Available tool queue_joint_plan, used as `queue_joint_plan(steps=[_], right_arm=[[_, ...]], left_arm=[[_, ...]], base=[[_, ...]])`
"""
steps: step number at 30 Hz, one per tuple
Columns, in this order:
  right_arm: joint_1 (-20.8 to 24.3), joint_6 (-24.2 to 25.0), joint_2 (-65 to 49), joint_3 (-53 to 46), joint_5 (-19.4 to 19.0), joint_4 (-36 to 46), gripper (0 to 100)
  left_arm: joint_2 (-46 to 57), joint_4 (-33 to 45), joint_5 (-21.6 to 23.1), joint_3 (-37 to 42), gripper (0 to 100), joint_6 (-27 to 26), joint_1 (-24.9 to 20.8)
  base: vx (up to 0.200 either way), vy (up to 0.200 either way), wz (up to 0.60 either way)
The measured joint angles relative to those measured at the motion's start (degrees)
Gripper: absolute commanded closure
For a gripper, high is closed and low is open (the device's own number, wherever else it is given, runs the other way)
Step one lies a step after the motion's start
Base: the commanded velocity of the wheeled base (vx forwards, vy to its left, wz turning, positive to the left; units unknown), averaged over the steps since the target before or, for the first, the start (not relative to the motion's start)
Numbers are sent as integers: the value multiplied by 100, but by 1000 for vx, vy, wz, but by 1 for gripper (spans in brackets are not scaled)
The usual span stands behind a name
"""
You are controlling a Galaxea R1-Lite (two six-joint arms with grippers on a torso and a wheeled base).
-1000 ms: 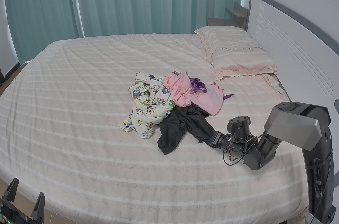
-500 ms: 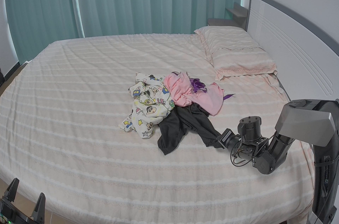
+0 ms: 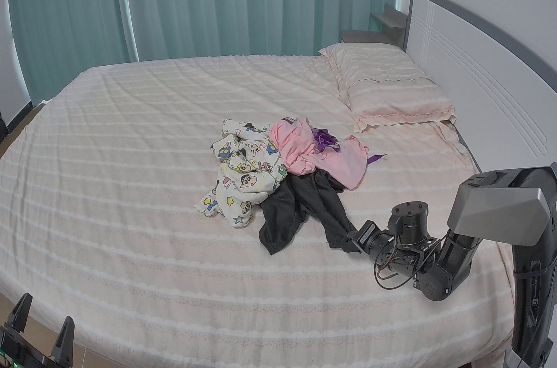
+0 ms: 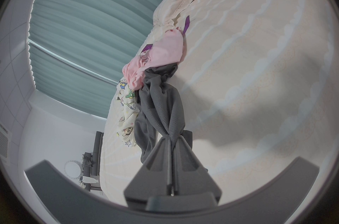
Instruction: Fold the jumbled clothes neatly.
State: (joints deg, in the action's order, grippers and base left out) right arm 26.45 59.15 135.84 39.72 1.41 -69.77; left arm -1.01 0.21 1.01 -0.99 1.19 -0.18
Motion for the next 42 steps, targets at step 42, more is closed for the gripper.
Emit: queue_joint_plan(steps=[42], right_arm=[[55, -28, 110, -284, 28, -561, 100]], left_arm=[[-4195, -1107, 1693, -1051, 0, 650, -522]], base=[[0, 0, 0]])
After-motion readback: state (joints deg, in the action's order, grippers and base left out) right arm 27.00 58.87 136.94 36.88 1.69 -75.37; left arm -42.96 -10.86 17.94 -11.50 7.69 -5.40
